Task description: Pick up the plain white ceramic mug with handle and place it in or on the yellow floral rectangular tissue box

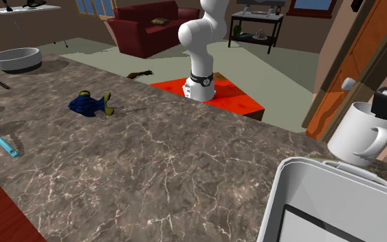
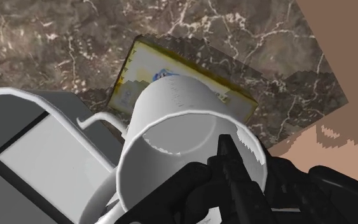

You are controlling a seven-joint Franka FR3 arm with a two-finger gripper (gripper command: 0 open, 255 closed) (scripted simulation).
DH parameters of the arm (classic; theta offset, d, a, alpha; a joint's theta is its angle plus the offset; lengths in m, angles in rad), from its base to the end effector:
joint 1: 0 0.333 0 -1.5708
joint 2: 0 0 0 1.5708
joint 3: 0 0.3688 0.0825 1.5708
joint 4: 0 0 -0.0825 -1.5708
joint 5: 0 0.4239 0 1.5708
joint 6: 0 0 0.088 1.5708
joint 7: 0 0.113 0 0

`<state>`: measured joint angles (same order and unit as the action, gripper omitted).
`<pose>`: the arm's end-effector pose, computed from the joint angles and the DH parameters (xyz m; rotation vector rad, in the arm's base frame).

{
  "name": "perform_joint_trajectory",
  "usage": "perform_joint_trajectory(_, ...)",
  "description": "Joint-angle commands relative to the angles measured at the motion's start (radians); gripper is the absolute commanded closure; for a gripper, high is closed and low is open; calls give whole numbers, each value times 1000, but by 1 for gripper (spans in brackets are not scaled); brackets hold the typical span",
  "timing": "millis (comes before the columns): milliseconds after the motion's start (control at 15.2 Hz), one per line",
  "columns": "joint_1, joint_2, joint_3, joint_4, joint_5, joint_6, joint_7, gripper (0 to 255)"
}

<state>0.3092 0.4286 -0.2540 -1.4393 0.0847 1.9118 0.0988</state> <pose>0.7449 0.0806 0.4878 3.1206 -0.0696 0.0925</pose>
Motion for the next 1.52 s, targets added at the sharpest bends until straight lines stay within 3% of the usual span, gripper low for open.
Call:
perform_joint_trajectory(0,-5,7,-4,-5,-3,-1,0,255)
perform_joint_trajectory(264,-5,7,-4,-5,-3,-1,0,255)
perform_joint_trajectory(330,-3,10,-3,0,-3,-2,4,0)
perform_joint_trajectory(660,-5,6,-4,-5,-3,-1,0,0)
perform_joint_trajectory(924,-7,-8,-7,102,-8,-121,5,0)
perform_joint_trajectory(1452,-7,-7,-7,102,-8,-121,5,0)
